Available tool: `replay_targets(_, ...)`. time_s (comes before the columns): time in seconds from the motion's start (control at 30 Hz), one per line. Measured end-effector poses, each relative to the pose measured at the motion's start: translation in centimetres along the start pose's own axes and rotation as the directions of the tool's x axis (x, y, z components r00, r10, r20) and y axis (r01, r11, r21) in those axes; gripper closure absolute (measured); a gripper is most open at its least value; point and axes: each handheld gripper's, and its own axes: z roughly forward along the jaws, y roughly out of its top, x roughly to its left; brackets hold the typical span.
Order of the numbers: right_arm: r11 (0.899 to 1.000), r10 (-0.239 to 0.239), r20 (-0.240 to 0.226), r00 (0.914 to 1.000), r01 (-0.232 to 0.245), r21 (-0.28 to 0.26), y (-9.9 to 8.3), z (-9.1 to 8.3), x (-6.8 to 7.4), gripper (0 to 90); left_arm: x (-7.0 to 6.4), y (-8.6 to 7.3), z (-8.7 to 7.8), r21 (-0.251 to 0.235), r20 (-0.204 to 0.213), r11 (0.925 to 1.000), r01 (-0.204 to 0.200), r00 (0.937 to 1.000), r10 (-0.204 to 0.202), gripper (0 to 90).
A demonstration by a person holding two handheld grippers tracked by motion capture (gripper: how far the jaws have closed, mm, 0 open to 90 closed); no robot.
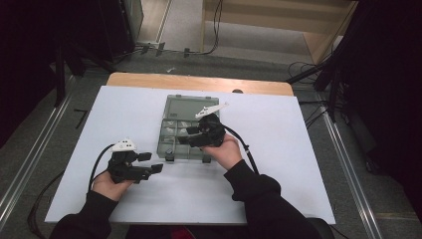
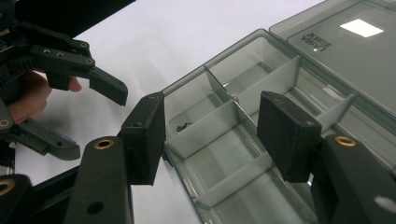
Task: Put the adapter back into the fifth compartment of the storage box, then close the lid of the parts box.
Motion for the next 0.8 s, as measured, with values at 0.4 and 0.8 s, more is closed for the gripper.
replay_targets(0.4, 1.0, 0.026, 0.036, 0.999, -0.026, -0.006, -0.9, -1.1, -1.0, 41.0, 1.0, 1.4, 1.1, -0.031, -0.037, 0.9995, 0.008, 0.9993, -0.01, 29.6)
replay_targets(0.8, 0.999, 0.048, 0.077, 0.9959, -0.047, -0.017, -1.7, -2.2, -2.0, 40.1, 1.1, 2.7, 2.0, -0.044, -0.031, 0.999, -0.004, 0.9995, 0.003, 26.7)
